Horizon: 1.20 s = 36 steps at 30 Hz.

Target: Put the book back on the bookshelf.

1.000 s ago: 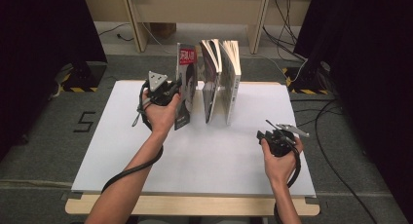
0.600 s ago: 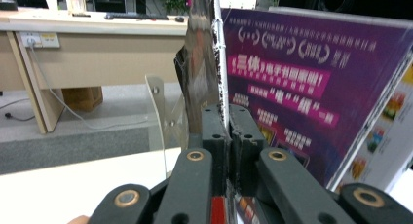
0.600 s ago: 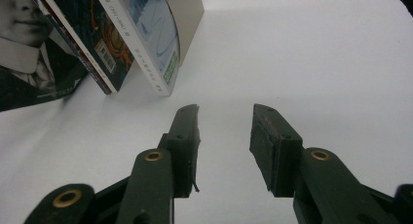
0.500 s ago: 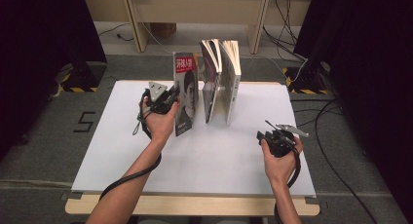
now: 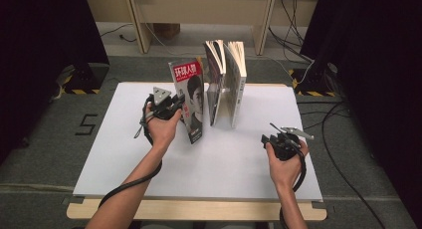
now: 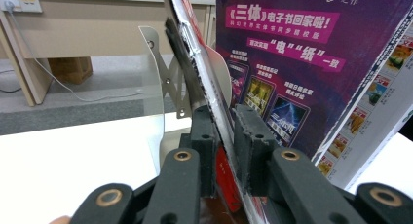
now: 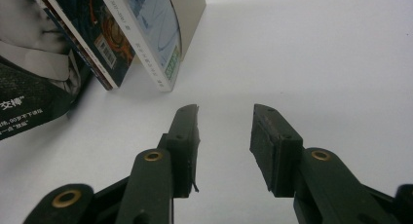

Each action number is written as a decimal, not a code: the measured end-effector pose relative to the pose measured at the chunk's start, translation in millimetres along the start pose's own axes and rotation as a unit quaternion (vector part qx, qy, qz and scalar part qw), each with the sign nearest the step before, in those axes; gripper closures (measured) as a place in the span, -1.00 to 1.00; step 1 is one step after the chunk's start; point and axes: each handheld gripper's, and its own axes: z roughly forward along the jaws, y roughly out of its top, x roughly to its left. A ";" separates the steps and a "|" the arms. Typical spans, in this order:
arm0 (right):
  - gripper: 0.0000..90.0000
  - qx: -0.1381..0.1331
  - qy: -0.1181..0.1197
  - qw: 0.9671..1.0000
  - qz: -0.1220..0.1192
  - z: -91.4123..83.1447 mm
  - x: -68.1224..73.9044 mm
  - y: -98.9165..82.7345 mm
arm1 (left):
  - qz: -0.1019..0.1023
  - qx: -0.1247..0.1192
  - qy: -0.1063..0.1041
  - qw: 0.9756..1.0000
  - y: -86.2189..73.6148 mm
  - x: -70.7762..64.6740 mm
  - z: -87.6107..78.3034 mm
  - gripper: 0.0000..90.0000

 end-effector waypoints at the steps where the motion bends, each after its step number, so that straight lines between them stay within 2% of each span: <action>1: 0.40 0.001 0.001 1.000 0.000 0.3 -0.3 0.0 | -0.005 0.001 0.000 1.000 0.8 0.4 1.0 0.73; 3: 0.39 0.001 0.000 1.000 0.000 0.8 -0.2 -0.2 | -0.013 0.004 -0.005 1.000 2.9 1.9 2.6 0.70; 4: 0.39 0.002 0.001 1.000 0.001 0.9 -0.2 -0.2 | -0.024 0.006 -0.010 1.000 4.7 3.2 4.0 0.69; 10: 0.39 0.003 0.001 1.000 0.003 1.5 -0.5 -0.5 | -0.050 0.010 -0.023 0.998 14.5 6.2 11.2 0.65; 16: 0.39 0.005 0.002 1.000 0.004 2.3 -1.5 -0.8 | -0.081 0.019 -0.032 0.996 23.1 8.1 20.5 0.65; 18: 0.39 0.006 0.003 1.000 0.006 2.6 -1.9 -0.8 | -0.082 0.022 -0.031 0.996 24.6 7.9 23.3 0.65; 22: 0.38 0.010 0.004 1.000 0.007 3.2 -2.2 -1.3 | -0.095 0.034 -0.036 0.994 26.6 6.9 30.7 0.64; 24: 0.38 0.012 0.005 1.000 0.006 3.7 -2.5 -1.6 | -0.108 0.041 -0.042 0.992 26.7 7.1 35.3 0.64; 26: 0.38 0.014 0.006 1.000 0.008 3.8 -2.4 -2.0 | -0.112 0.049 -0.041 0.992 26.8 7.0 39.3 0.65; 28: 0.37 0.014 0.007 1.000 0.005 4.4 -3.1 -2.3 | -0.114 0.054 -0.041 0.991 27.0 6.7 40.9 0.69; 32: 0.37 0.017 0.007 1.000 0.008 4.7 -3.3 -2.3 | -0.127 0.065 -0.050 0.989 27.6 5.8 42.2 0.81; 35: 0.37 0.019 0.008 1.000 0.011 4.6 -3.3 -2.5 | -0.133 0.058 -0.056 0.988 31.0 4.1 38.3 0.88; 36: 0.37 0.018 0.008 1.000 0.011 4.3 -3.7 -2.5 | -0.129 0.053 -0.058 0.989 33.2 3.1 35.3 0.90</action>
